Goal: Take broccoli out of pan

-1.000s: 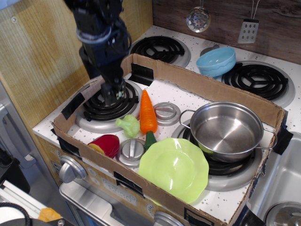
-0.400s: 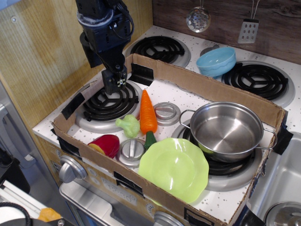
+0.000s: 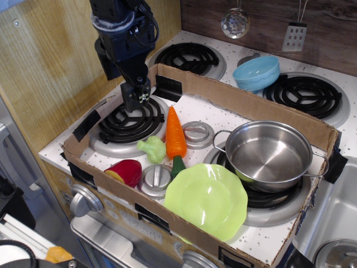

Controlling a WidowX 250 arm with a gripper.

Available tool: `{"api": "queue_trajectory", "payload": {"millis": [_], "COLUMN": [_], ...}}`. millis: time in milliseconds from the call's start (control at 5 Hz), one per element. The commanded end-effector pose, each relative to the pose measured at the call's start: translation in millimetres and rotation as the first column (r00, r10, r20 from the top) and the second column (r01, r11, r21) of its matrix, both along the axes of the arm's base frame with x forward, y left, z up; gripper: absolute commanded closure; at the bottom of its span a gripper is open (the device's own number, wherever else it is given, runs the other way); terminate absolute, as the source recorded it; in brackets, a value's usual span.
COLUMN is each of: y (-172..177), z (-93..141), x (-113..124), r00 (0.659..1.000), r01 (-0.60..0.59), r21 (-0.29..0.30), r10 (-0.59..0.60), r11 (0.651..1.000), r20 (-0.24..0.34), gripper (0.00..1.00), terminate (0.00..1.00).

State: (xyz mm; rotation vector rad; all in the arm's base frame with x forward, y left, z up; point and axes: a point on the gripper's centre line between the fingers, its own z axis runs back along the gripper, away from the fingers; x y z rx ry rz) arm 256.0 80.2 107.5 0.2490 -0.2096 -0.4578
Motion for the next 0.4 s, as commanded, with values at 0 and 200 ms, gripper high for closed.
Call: {"api": "queue_trajectory", "payload": {"millis": [0, 200], "y": [-6.3, -6.3], "z": [19.4, 19.4], "x": [0.8, 0.8], "r00": [0.998, 0.998], "r01": [0.002, 0.002], "r21": [0.014, 0.014], "r10": [-0.003, -0.003], "r11": [1.0, 1.0], "r20": [0.059, 0.059], "gripper": [0.0, 0.0], "terminate": [0.0, 1.0]}}
